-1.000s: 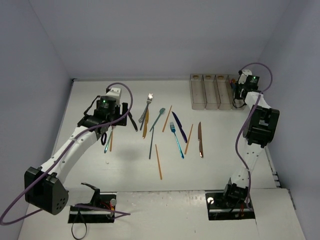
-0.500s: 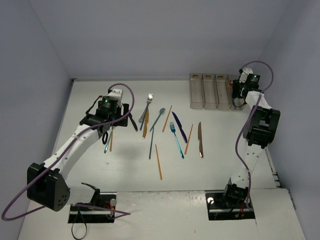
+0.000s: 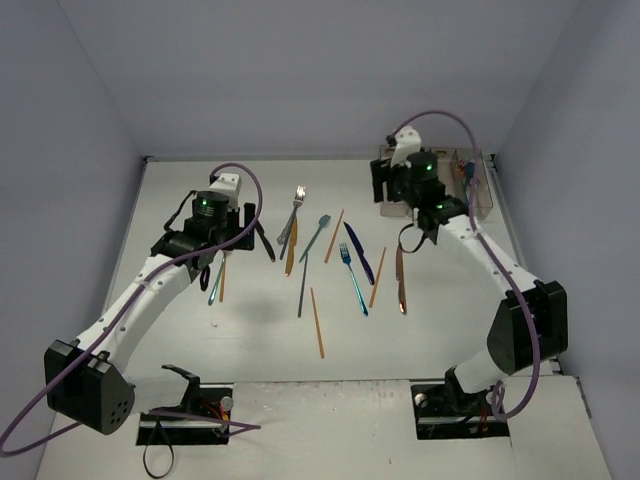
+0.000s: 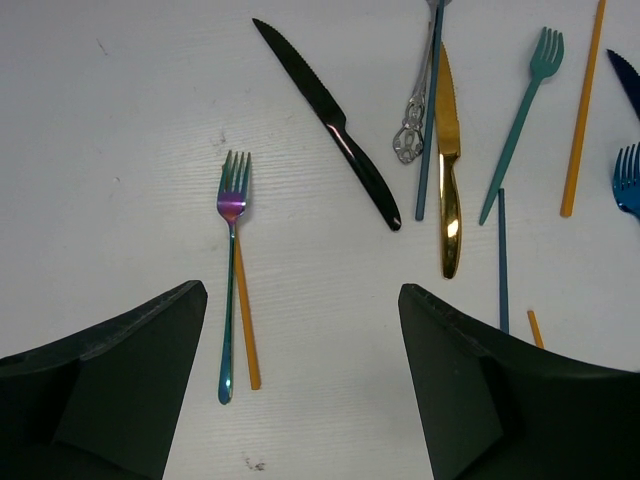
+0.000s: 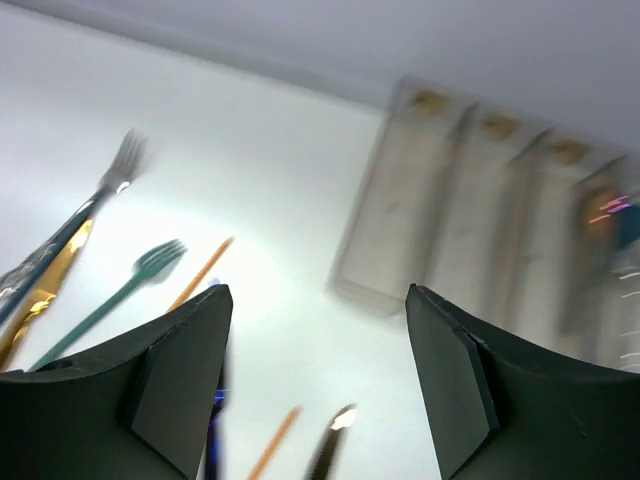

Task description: Sort the eating utensils into containers

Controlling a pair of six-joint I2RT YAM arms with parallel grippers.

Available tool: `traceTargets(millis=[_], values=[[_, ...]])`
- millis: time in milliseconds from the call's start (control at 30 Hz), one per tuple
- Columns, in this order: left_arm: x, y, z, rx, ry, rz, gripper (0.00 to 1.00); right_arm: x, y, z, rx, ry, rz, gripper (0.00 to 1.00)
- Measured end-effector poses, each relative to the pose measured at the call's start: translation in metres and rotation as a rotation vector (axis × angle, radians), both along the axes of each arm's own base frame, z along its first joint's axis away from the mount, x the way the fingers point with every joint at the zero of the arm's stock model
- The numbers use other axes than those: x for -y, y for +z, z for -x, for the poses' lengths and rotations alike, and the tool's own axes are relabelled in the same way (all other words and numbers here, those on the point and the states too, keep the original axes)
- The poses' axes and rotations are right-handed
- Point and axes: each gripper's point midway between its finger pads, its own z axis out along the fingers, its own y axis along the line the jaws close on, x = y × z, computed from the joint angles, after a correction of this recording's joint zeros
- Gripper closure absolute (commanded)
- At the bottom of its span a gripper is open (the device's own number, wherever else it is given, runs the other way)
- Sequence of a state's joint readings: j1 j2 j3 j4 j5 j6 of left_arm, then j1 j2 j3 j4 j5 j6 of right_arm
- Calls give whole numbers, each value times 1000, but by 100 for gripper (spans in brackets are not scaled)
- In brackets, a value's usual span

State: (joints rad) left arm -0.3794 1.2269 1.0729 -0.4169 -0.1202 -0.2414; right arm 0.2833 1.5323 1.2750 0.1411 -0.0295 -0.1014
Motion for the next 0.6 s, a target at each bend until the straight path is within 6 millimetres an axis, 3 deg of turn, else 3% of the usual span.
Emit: traceTargets(millis=[100,200,267,400,600], values=[[4,1,1,0,-13,18,25,-39,-56,36,-132,52,-22,33],[6,1,2,-3,-22,30,25,-58,-114,78,-287,69,-12,33],[7,1,2,-4,-24,32,25,-68,-141,103,-363,70,-16,33],[7,1,3,-5,-24,32,25,-82,-168,133,-444,67,-33,34],[7,0,3,-6,-26,33,25,-93,-184,143,-492,35,-70,38]])
